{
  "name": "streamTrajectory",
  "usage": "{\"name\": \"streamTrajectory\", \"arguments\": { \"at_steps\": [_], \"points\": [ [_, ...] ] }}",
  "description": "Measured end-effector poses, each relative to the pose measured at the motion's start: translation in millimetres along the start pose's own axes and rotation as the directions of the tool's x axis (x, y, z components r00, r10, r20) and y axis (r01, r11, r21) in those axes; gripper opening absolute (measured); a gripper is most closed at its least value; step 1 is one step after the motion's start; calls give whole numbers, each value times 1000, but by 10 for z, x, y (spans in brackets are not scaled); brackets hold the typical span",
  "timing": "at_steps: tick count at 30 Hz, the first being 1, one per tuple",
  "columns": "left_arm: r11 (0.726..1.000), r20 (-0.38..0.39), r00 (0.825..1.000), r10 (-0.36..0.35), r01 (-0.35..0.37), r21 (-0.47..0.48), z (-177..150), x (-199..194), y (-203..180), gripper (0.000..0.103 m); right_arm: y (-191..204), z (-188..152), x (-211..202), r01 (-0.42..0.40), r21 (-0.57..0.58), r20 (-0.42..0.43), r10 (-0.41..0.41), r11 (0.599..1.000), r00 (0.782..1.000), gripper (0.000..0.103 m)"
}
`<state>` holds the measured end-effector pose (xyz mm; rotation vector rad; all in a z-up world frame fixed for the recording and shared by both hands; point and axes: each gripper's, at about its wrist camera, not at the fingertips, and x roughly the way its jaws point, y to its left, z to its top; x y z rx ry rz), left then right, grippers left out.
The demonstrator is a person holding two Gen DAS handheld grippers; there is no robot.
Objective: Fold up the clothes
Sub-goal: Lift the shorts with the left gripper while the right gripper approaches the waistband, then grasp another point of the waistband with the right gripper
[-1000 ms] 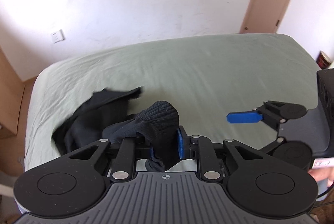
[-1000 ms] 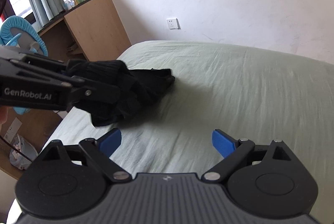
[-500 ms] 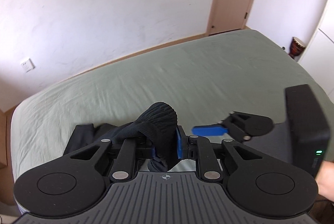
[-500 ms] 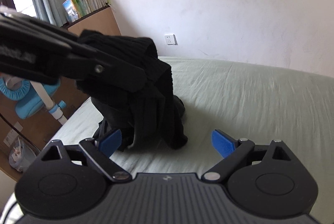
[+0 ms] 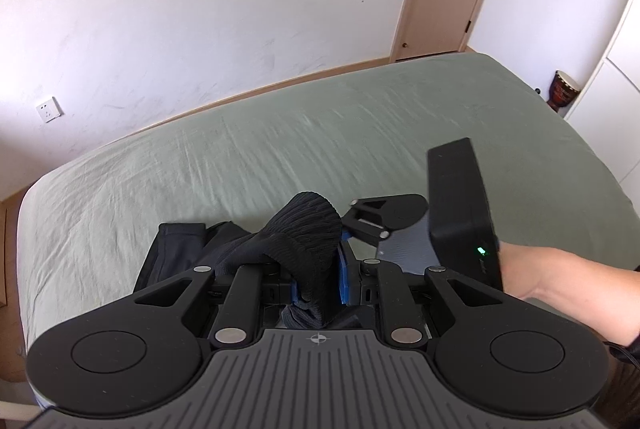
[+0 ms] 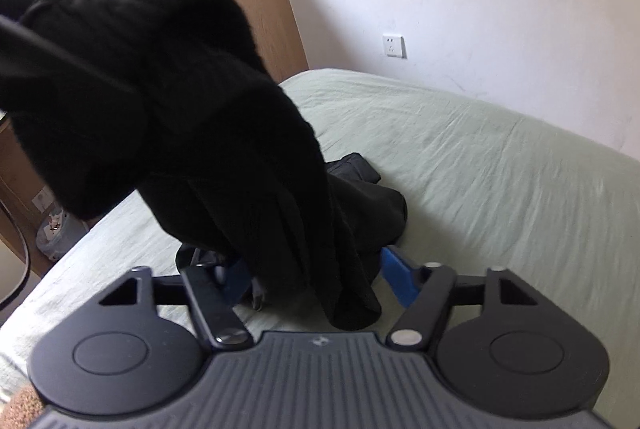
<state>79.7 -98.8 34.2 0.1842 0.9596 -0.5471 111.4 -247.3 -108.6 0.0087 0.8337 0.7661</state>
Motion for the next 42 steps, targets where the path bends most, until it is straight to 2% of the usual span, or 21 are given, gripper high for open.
{"name": "streamTrajectory", "arguments": {
  "at_steps": [3, 4, 5, 7, 10, 13, 14, 16, 17, 19, 22, 24, 25, 27, 28, 29, 31, 32, 38, 42],
  "points": [
    [1000, -4, 1000, 1, -1, -7, -14, 2, 58, 17, 29, 11, 32, -9, -32, -16, 9, 999, 1000, 44],
    [1000, -5, 1000, 2, -2, -10, -17, 5, 78, 17, 45, 8, 34, -8, -44, -22, 7, 999, 1000, 31],
    [1000, -6, 1000, 3, -3, -13, -22, 11, 102, 17, 62, 4, 35, -7, -51, -29, 6, 999, 1000, 25],
    [1000, -9, 1000, 5, -5, -19, -36, 30, 145, 17, 108, 9, 31, 8, -54, -42, -10, 999, 999, 18],
    [1000, -18, 1000, 7, -8, -23, -58, 54, 192, 17, 201, 3, -30, 94, -81, -58, -99, 992, 993, 15],
    [1000, -29, 1000, 12, -13, -24, -67, 86, 210, 17, 250, 6, -142, 188, -113, -65, -196, 976, 978, 12],
    [1000, -31, 999, 11, -12, -24, -65, 101, 210, 17, 250, 9, -206, 223, -124, -65, -232, 967, 971, 7],
    [1000, -35, 999, 9, -9, -22, -49, 132, 190, 17, 198, 21, -385, 293, -134, -62, -303, 947, 951, 4],
    [1000, -37, 999, 11, -11, -18, -36, 156, 168, 17, 164, 25, -478, 330, -137, -57, -340, 934, 939, 0],
    [1000, -41, 999, 14, -14, -5, 3, 215, 95, 17, 84, 33, -685, 419, -147, -40, -429, 896, 903, 0],
    [1000, -43, 999, 4, -4, 10, 77, 303, -31, 17, -87, 36, -1040, 485, -113, -33, -492, 867, 870, 0],
    [1000, -39, 999, -14, 15, 21, 143, 361, -145, 17, -190, 22, -1279, 506, -82, -26, -510, 859, 860, 0],
    [999, -37, 999, -23, 25, 29, 177, 384, -206, 17, -235, 11, -1393, 498, -62, -20, -500, 865, 866, 0],
    [998, -28, 999, -40, 42, 40, 239, 402, -314, 17, -309, -18, -1613, 432, -15, 1, -432, 902, 902, 0],
    [998, -25, 999, -48, 49, 47, 259, 393, -363, 17, -326, -37, -1692, 394, 4, 13, -394, 919, 919, 6],
    [997, -22, 998, -52, 53, 59, 273, 372, -415, 17, -307, -65, -1722, 348, 16, 26, -348, 938, 937, 25],
    [996, -17, 999, -50, 51, 78, 271, 313, -468, 17, -258, -118, -1751, 262, 26, 52, -263, 965, 963, 51],
    [995, -16, 999, -46, 47, 84, 258, 281, -473, 17, -212, -143, -1683, 243, 5, 58, -243, 970, 968, 54],
    [997, -19, 1000, -21, 23, 68, 134, 110, -324, 17, -81, -273, -841, 174, -116, -12, -177, 978, 984, 54],
    [998, -30, 999, -14, 16, 56, 79, 85, -169, 17, -42, -344, -480, 147, -148, -53, -156, 978, 986, 54]
  ]
}}
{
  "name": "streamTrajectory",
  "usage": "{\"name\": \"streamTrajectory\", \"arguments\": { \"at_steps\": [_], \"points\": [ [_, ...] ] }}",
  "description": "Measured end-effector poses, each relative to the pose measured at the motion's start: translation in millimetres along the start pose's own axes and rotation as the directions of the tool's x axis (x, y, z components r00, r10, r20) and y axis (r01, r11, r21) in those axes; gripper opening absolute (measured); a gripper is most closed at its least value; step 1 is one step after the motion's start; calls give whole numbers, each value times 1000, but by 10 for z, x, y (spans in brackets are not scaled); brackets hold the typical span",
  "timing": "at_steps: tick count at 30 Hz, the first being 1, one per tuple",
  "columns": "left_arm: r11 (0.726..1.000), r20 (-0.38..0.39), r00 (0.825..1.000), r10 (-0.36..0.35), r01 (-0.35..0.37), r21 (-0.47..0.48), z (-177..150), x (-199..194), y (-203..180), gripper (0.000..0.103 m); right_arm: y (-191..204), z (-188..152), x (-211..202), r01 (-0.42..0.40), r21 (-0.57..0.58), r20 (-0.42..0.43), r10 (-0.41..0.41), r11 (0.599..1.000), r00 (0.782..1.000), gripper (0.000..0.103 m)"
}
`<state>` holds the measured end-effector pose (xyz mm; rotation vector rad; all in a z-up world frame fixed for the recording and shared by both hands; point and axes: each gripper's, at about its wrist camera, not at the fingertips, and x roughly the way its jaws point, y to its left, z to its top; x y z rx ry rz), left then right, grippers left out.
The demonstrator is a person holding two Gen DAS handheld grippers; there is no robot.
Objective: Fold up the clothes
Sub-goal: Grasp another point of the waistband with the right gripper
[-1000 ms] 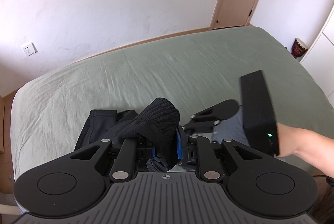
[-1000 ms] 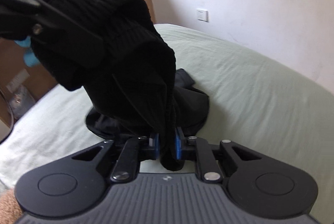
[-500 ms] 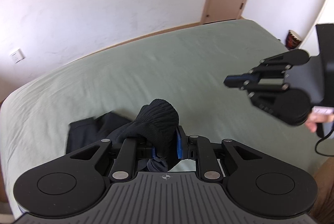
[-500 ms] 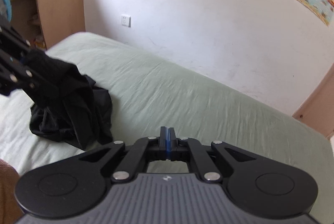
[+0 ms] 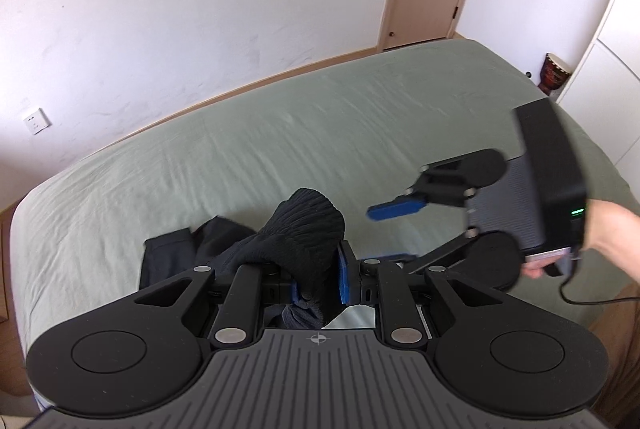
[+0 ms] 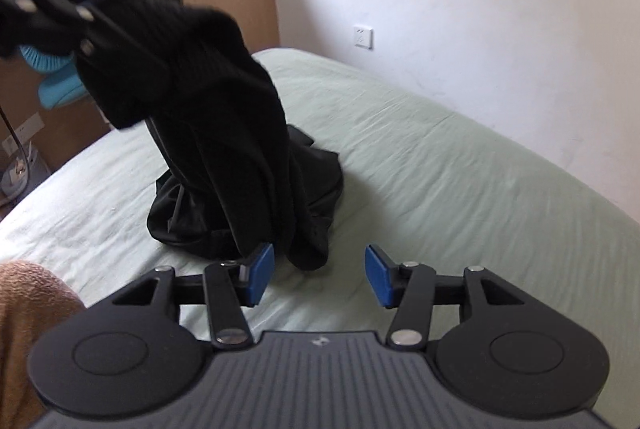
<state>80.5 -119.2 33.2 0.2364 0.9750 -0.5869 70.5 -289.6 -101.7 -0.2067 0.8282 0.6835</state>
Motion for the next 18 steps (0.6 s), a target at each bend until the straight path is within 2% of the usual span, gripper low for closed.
{"name": "streamTrajectory", "arguments": {
  "at_steps": [7, 16, 18],
  "points": [
    [1000, -5, 1000, -11, 11, -13, -63, -3, 261, 17, 68, 88, 451, -28, -47, -60, 26, 999, 998, 54],
    [999, -9, 1000, -30, 30, -18, -122, 28, 452, 17, 168, 210, 787, -36, -112, -98, 25, 993, 995, 53],
    [999, -12, 999, -31, 31, -19, -137, 30, 476, 17, 185, 226, 819, -48, -119, -100, 36, 992, 994, 46]
  ]
}}
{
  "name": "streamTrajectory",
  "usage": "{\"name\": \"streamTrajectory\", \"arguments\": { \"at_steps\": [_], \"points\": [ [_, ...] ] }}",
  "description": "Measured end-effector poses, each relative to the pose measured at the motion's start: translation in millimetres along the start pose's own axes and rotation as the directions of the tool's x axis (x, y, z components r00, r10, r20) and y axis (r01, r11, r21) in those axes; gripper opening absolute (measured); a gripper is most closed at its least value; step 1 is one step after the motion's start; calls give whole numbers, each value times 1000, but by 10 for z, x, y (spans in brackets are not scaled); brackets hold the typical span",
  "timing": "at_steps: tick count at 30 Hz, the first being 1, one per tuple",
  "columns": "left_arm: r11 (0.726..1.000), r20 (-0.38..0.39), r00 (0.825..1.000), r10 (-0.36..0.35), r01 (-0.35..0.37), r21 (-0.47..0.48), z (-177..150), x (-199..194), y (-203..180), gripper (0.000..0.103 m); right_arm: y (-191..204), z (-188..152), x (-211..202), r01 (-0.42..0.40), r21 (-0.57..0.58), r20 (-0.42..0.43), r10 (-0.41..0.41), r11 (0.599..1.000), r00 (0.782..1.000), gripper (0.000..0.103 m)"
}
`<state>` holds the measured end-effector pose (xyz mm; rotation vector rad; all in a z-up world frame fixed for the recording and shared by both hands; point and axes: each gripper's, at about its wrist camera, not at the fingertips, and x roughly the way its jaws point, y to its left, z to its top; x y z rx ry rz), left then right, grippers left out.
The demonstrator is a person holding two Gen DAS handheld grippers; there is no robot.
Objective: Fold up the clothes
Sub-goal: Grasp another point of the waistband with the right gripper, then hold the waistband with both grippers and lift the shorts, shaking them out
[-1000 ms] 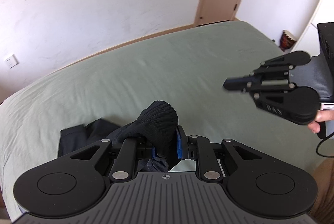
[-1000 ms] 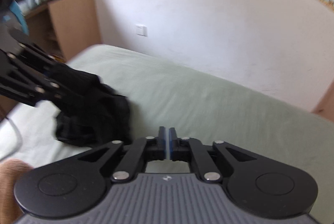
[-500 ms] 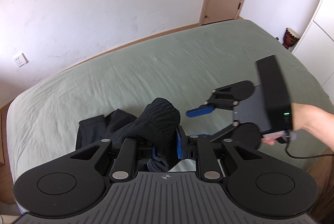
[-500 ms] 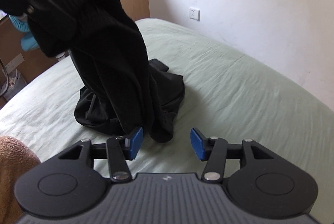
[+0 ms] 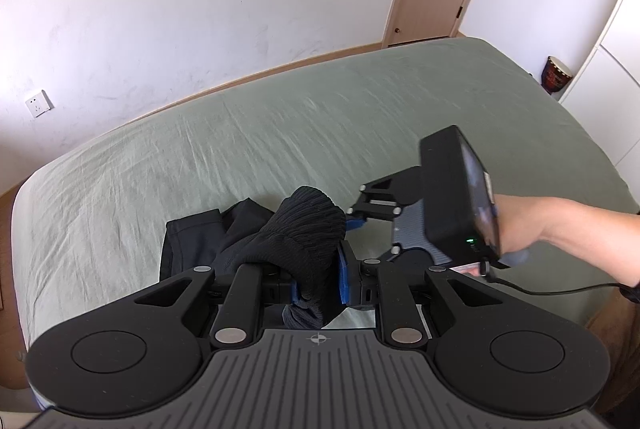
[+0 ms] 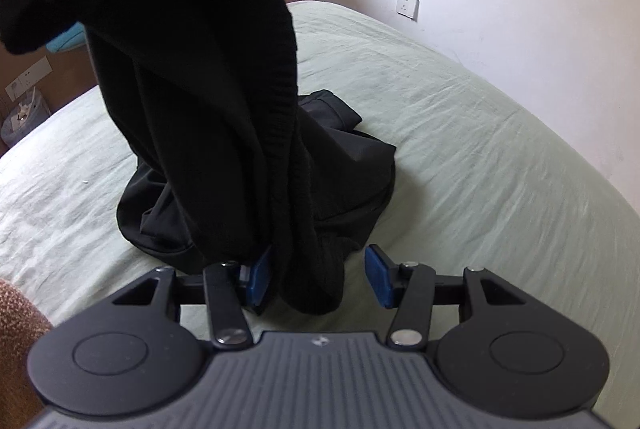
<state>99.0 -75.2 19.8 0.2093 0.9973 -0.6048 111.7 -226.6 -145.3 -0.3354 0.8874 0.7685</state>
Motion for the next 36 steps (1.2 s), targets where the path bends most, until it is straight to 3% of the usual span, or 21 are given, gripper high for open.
{"name": "streamTrajectory", "arguments": {
  "at_steps": [1, 2, 6, 15, 24, 29, 36],
  "points": [
    [1000, -2, 1000, 1, -1, -1, -7, -1, 12, 17, 9, 11, 15, -12, -1, -3, 12, 1000, 1000, 26],
    [1000, -3, 1000, 1, -1, -1, -15, -3, 23, 17, 9, 19, 21, -23, 5, -7, 23, 1000, 1000, 17],
    [1000, -7, 1000, 5, -5, -2, -43, -26, 51, 17, -16, 23, -65, -4, 21, -8, 4, 1000, 1000, 11],
    [999, -9, 999, -36, 36, 20, 37, 28, -75, 17, -387, -38, -916, 193, 58, 15, -194, 979, 981, 8],
    [985, -45, 995, -84, 90, 146, 416, 363, -676, 17, -826, -428, -1984, 422, 112, -35, -421, 899, 906, 8],
    [963, -75, 991, -114, 129, 238, 679, 625, -1195, 17, -1000, -796, -2695, 516, 144, -76, -510, 845, 857, 8],
    [918, -101, 979, -178, 202, 341, 917, 883, -1927, 17, -974, -1210, -3431, 614, 105, -149, -599, 782, 787, 8]
  ]
}}
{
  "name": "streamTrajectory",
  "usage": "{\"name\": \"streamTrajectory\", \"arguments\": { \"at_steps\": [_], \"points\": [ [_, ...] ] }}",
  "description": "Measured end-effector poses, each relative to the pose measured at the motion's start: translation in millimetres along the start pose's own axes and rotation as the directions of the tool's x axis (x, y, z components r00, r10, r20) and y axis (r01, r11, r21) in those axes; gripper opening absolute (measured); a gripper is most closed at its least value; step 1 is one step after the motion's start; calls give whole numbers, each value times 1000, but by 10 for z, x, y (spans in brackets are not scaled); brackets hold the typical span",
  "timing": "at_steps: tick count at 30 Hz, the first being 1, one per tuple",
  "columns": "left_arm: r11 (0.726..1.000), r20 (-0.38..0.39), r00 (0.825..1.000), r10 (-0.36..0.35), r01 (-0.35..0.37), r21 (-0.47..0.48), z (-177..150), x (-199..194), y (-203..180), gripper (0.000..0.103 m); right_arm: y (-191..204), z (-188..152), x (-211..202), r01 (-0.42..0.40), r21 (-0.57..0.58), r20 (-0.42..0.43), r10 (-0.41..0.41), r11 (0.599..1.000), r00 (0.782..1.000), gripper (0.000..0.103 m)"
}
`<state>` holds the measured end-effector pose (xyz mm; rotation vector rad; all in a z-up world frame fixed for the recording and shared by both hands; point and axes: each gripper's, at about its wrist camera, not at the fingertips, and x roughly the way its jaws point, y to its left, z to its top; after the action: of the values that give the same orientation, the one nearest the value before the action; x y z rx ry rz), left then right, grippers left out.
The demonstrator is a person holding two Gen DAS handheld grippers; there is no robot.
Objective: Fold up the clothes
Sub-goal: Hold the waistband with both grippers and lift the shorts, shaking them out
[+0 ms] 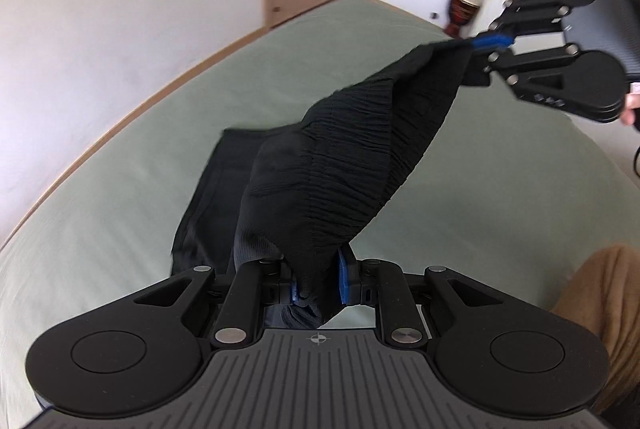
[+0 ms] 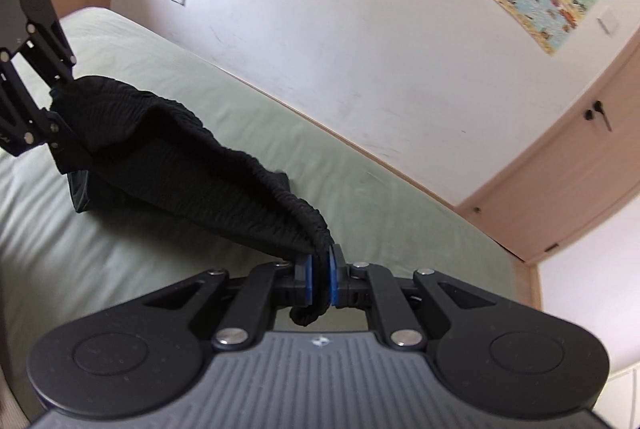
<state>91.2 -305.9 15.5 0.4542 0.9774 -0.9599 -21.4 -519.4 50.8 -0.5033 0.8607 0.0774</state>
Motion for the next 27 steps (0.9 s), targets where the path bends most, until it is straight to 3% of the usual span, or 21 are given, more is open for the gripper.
{"name": "streamTrajectory", "arguments": {
  "at_steps": [7, 14, 21, 27],
  "points": [
    [993, 6, 998, -60, 59, 106, 426, 204, -501, 17, -334, -324, -227, 78, 2, -84, -78, 997, 993, 8],
    [980, -59, 997, -43, 54, 190, 629, 518, -762, 17, -511, -528, 29, 55, 50, -170, -46, 997, 984, 8],
    [975, -122, 992, -9, 36, 219, 860, 849, -676, 17, -554, -570, 448, 21, 79, -200, -4, 997, 980, 8],
    [972, -121, 991, 51, -21, 236, 1343, 1055, -403, 17, -787, -204, 853, 79, 71, -190, -64, 994, 980, 8]
  ]
}}
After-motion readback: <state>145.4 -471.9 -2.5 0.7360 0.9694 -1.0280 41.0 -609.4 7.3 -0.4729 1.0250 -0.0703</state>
